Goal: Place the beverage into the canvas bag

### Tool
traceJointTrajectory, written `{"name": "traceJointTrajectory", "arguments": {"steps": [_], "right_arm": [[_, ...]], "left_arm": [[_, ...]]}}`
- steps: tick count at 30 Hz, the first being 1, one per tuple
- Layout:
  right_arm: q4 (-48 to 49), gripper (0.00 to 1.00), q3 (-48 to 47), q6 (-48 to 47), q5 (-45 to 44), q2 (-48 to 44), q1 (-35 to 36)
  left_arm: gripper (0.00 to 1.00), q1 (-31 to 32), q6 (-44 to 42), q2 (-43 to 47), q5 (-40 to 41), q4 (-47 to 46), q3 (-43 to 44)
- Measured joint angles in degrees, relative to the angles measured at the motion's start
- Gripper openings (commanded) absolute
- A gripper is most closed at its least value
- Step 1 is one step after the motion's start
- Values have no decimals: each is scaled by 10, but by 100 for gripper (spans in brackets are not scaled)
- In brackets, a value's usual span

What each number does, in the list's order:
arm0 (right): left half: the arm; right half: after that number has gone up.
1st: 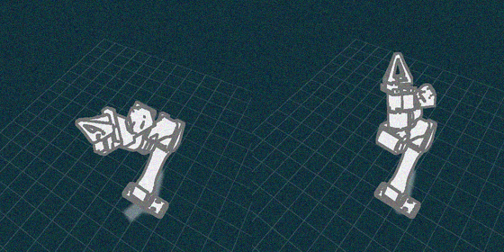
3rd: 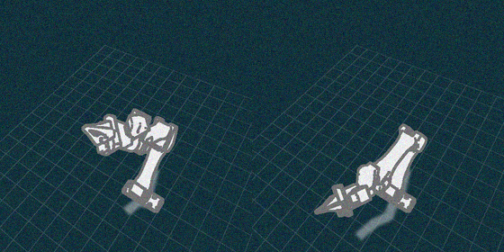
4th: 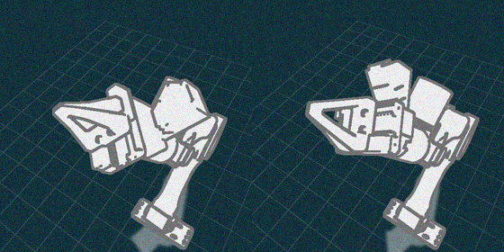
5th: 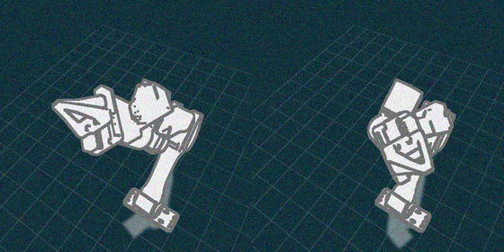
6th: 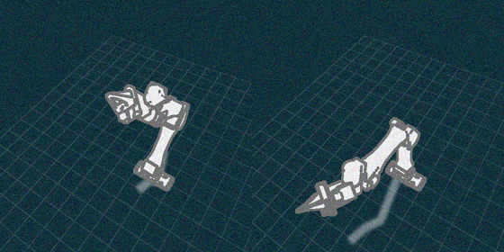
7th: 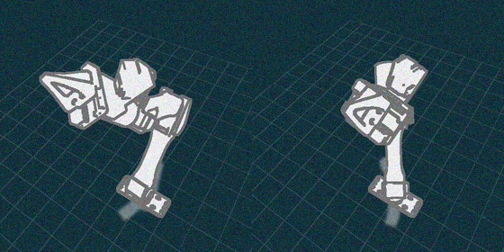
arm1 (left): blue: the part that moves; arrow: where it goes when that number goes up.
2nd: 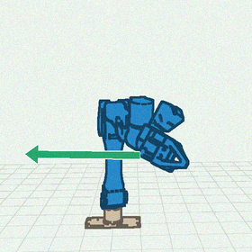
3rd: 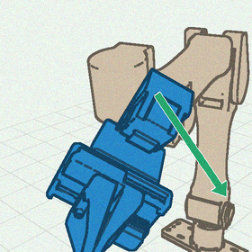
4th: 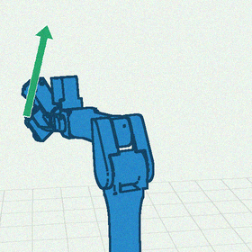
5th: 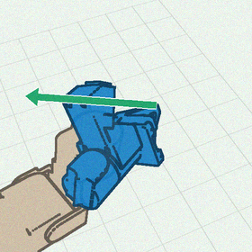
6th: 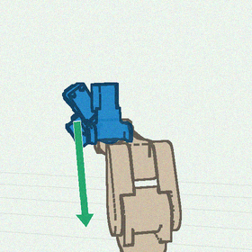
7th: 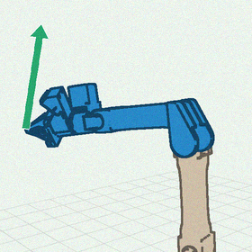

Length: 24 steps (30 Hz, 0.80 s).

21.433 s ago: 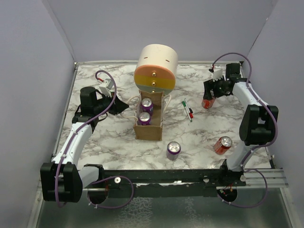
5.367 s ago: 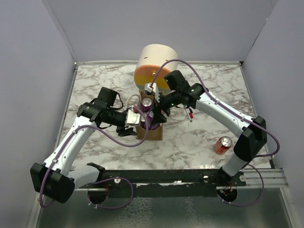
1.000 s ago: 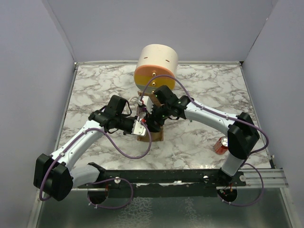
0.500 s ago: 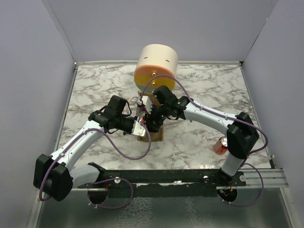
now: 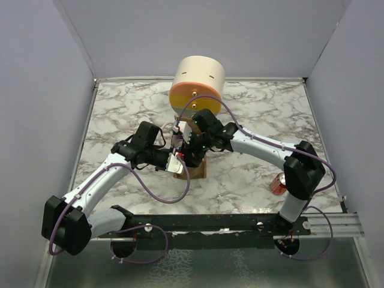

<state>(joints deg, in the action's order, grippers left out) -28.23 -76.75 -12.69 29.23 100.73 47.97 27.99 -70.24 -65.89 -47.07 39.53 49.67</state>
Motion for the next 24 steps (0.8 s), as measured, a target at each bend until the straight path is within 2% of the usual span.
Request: {"name": "traceJointTrajectory", "arguments": {"steps": [10, 16, 21, 24], "right_arm": [[30, 15, 21, 3, 0, 0, 5], [51, 29, 38, 4, -1, 0, 5], [54, 46, 40, 4, -3, 0, 6], [53, 52, 40, 3, -5, 0, 7]], "left_arm": [[0, 0, -2, 2, -1, 1, -3], [0, 3, -2, 2, -2, 1, -4], [0, 3, -3, 2, -3, 1, -5], [0, 3, -3, 2, -3, 2, -5]]}}
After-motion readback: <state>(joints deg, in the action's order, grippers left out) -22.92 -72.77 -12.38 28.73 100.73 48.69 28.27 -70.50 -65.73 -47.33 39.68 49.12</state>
